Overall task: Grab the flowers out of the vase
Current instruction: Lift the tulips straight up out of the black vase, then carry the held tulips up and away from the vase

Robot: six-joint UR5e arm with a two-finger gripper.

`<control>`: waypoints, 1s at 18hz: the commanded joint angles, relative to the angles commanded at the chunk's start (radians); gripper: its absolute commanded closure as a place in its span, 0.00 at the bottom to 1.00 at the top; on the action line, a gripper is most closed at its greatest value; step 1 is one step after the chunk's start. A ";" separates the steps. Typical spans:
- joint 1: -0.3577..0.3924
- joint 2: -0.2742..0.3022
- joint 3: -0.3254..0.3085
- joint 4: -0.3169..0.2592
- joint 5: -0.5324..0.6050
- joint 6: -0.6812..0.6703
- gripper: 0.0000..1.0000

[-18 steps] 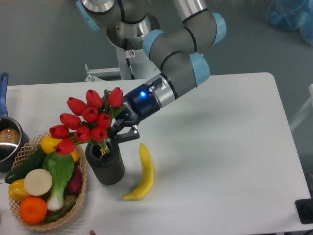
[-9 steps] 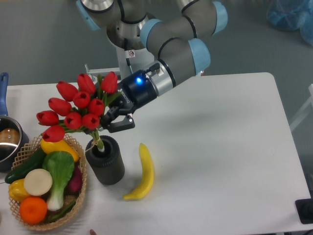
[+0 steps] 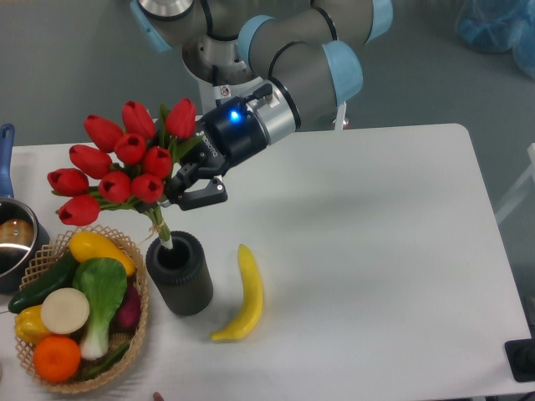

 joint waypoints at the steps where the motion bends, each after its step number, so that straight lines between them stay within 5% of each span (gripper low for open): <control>1: 0.002 0.000 0.006 0.000 0.000 -0.008 0.52; 6: 0.024 -0.005 0.025 -0.002 0.006 -0.009 0.52; 18: 0.334 -0.031 0.017 0.002 0.023 0.001 0.51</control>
